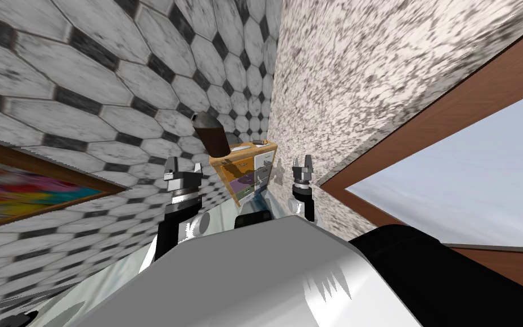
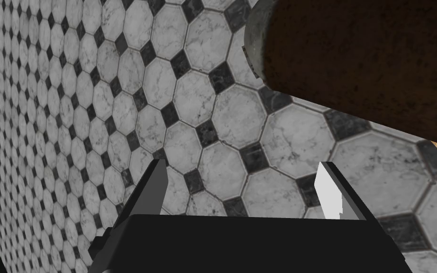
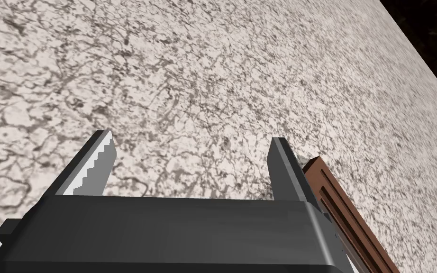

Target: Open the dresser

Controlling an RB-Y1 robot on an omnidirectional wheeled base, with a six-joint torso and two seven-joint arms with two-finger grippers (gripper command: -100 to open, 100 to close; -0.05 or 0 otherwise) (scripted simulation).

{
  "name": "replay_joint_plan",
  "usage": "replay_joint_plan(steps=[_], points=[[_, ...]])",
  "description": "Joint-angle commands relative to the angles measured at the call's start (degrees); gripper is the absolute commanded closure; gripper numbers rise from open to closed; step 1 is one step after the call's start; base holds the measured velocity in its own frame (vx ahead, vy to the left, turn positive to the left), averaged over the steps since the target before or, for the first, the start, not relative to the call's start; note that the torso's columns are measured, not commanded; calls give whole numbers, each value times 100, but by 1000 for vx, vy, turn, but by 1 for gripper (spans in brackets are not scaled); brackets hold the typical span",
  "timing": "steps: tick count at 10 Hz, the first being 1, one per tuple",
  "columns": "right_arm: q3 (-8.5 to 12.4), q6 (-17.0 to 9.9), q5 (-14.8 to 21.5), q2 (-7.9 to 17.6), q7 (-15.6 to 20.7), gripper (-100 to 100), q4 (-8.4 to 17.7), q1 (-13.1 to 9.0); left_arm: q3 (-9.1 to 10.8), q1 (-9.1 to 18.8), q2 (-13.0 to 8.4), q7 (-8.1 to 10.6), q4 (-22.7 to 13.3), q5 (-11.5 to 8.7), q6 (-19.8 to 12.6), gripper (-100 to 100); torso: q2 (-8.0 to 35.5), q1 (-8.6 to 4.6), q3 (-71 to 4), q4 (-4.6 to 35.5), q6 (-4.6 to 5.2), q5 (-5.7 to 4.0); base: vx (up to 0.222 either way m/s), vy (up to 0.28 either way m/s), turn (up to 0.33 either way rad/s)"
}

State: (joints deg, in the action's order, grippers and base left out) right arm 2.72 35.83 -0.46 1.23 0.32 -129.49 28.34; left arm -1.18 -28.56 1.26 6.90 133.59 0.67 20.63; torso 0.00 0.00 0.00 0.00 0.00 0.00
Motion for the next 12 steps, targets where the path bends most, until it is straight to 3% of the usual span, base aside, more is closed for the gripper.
replay_joint_plan(steps=[1, 9, 10, 12], points=[[0, 0, 0, 0, 0, 0, 0, 0, 0, 0, 0, 0, 0, 0, 0, 0, 232, 0, -467, 235, 0, 0, 0, 0, 0], [0, 1, 0, 0, 0, 0, -2, 0, 0, 0, 0, 0, 2, 0, 1, 0, 3539, 0, -7073, 3537, 0, 0, 0, 0, 0], [0, 1, 0, 0, 0, 0, -2, 0, 6, 14, -206, -1, -53, -5, 6, -100, 3962, 0, -7919, 3960, 0, 0, 9, -10, 12], [0, 0, 0, 0, 0, 0, 1, 1, 20, 45, -483, -4, -180, -17, 17, -100, 4205, -4, -8427, 4204, 0, -1, 14, -28, 15]])
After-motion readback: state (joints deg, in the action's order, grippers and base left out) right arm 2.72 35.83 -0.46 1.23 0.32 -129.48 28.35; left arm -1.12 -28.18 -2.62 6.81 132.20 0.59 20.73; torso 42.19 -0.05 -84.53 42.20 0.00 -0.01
